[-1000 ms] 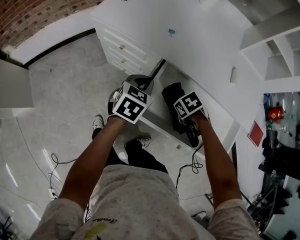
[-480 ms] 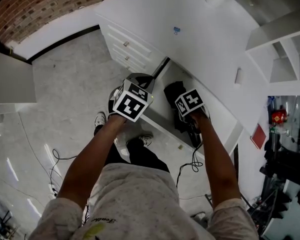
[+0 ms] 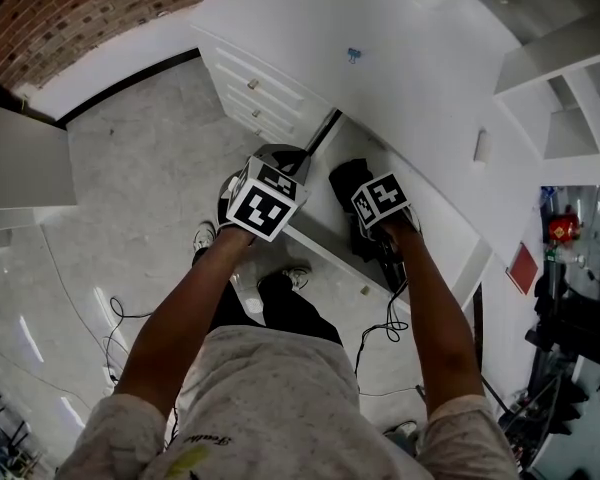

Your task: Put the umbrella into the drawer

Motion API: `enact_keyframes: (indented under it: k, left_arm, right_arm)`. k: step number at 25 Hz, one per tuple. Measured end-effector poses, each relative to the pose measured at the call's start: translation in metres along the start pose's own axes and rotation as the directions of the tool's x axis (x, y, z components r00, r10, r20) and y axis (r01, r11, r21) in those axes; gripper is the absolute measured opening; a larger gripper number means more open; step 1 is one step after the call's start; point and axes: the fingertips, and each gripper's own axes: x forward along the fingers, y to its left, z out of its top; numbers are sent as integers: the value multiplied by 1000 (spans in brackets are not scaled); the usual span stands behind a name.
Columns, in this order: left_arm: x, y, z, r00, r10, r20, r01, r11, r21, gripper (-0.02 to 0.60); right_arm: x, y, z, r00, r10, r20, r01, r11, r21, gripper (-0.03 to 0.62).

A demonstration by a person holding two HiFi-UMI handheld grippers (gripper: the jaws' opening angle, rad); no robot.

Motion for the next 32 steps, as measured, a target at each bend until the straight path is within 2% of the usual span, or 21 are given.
enact_keyframes:
  k: [17,32]
  left_arm:
    - [2,-10,-10,1000,-18,-20,18,1000,-6,-3]
    - [-3,-6,-11,1000,-5,-22,5,1000,-8,-3]
  right_arm:
    - [4,2,0,999,-24,36,24,1000,11,256]
    - [4,3,-1,996,-56,65,57,998,-1,258]
